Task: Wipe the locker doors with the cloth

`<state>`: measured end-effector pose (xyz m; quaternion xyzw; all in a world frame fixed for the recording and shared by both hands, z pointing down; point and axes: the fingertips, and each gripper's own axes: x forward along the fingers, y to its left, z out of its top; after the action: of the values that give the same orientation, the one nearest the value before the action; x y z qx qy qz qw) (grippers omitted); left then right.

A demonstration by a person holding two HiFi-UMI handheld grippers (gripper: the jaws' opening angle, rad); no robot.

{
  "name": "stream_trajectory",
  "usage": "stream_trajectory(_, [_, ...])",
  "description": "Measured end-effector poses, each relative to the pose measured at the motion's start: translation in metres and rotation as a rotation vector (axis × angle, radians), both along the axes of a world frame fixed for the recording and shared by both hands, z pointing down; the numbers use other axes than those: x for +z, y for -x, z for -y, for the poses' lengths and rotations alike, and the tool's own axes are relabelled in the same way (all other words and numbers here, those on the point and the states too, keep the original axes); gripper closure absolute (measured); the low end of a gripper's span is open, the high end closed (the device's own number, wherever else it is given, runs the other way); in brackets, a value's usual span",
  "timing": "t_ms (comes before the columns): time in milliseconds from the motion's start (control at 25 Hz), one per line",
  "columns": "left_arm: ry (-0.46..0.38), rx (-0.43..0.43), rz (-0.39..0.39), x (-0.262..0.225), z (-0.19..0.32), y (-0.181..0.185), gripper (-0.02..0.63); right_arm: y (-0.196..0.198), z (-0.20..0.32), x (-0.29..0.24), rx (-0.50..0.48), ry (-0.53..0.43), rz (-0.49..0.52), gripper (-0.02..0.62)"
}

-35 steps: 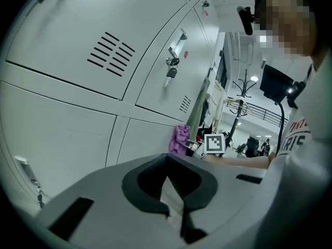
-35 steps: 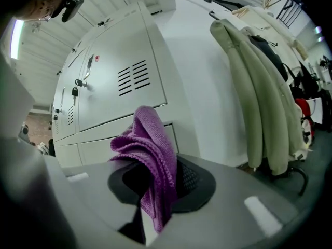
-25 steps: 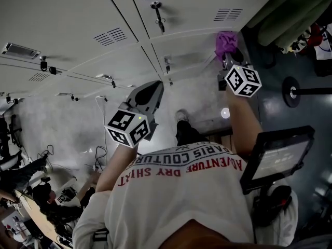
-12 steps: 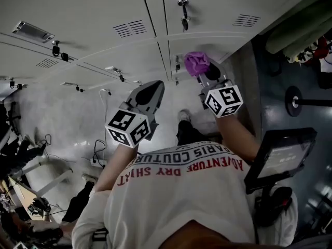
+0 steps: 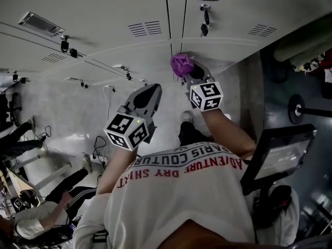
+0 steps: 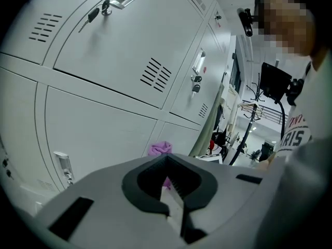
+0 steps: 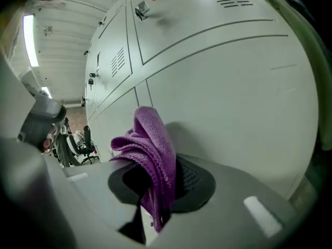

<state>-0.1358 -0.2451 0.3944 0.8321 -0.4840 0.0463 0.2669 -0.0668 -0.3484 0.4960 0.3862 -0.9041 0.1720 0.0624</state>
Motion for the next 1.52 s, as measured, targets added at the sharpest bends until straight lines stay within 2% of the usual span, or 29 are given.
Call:
stream_trajectory(280, [0.019,0.014,0.002,0.010,-0.001,-0.009,0.604,0.002,0.015,0.013,-0.017,-0.021,-0.047,0.522])
stream_trajectory(520, [0.020,0.021,0.005,0.012,0.003,-0.014,0.604,-0.001,0.016,0.011,-0.009,-0.006,-0.032,0.522])
stream_trajectory(720, [0.018,0.042,0.007,0.014,0.004,-0.027,0.604,-0.019,0.020,0.011,0.011,-0.010,-0.024,0.522])
stream_trajectory(960, [0.027,0.074,0.006,0.021,0.005,-0.042,0.604,-0.059,0.028,0.013,0.090,-0.008,-0.033,0.522])
stream_trajectory(1240, [0.038,0.131,-0.002,0.026,0.007,-0.067,0.604,-0.126,0.040,0.016,0.205,-0.014,-0.060,0.522])
stream_trajectory(1520, [0.047,0.156,0.001,0.031,0.009,-0.076,0.604,-0.189,0.053,0.017,0.326,-0.030,-0.100,0.518])
